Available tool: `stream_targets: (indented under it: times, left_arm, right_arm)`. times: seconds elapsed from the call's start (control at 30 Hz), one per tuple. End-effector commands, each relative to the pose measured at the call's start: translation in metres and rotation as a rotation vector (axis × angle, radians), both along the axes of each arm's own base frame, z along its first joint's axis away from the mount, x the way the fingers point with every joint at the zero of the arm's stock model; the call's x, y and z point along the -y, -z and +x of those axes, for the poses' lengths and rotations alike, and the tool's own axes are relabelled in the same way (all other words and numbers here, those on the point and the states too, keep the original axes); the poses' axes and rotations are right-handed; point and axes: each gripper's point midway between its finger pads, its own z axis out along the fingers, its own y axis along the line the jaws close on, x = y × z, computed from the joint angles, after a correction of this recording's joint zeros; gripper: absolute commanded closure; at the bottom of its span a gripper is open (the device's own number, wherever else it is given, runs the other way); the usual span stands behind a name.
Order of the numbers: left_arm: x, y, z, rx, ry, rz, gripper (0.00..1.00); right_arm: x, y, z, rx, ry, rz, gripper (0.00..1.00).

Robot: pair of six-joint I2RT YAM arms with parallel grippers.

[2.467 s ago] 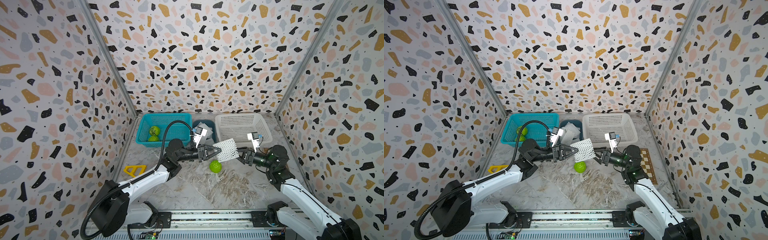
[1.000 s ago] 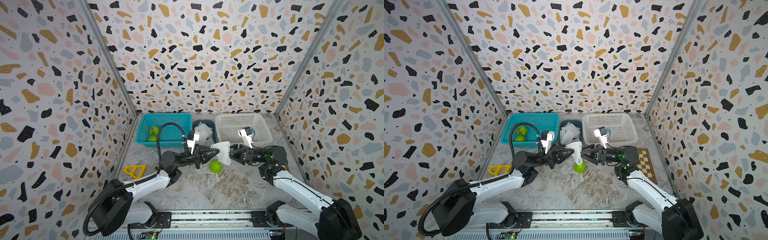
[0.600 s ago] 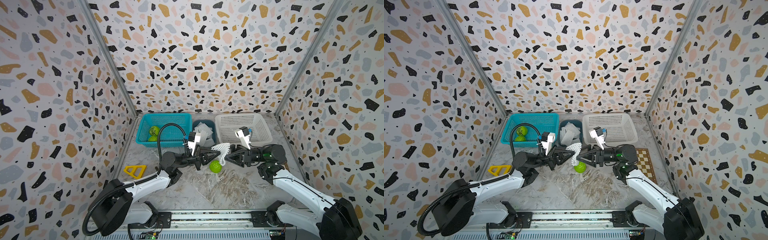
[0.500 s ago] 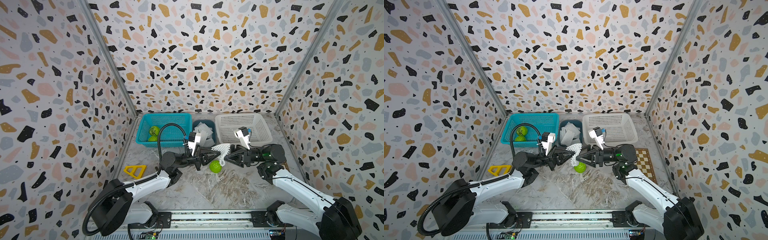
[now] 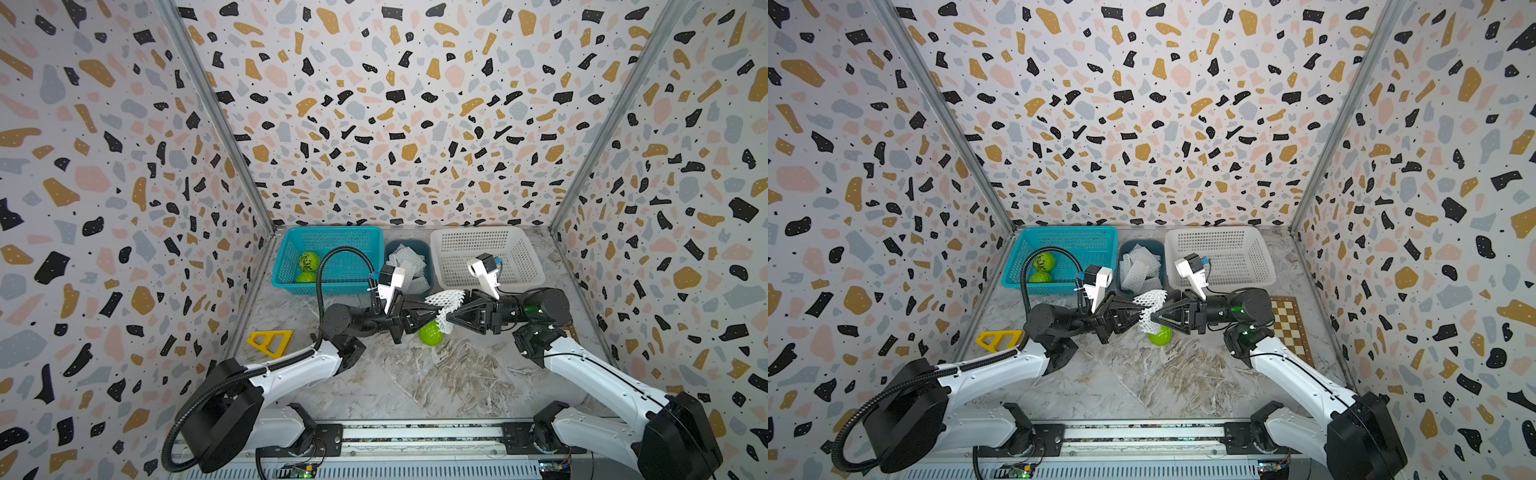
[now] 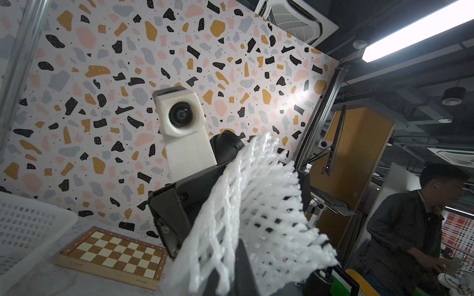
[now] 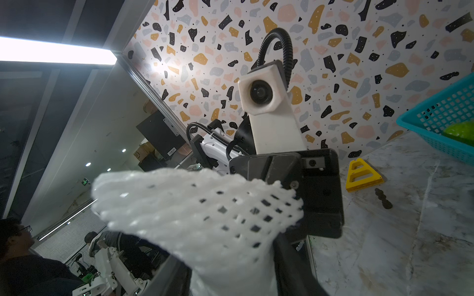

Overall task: Sleeve custard apples in foam nets
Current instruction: Open the foam net.

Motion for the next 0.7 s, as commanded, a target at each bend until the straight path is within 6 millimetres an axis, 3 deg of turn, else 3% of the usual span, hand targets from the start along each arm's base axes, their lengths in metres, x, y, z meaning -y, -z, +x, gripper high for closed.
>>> stream_targets:
  times: [0.0, 0.67]
  left_arm:
    - [-0.011, -0.012, -0.012, 0.071, -0.001, -0.053, 1.0]
    - [-0.016, 0.01, -0.012, -0.008, 0.011, 0.028, 1.0]
  right_arm:
    - [0.013, -0.024, -0.014, 0.108, 0.005, 0.059, 0.49]
    - [0.029, -0.023, -0.013, 0.103, 0.044, 0.102, 0.6]
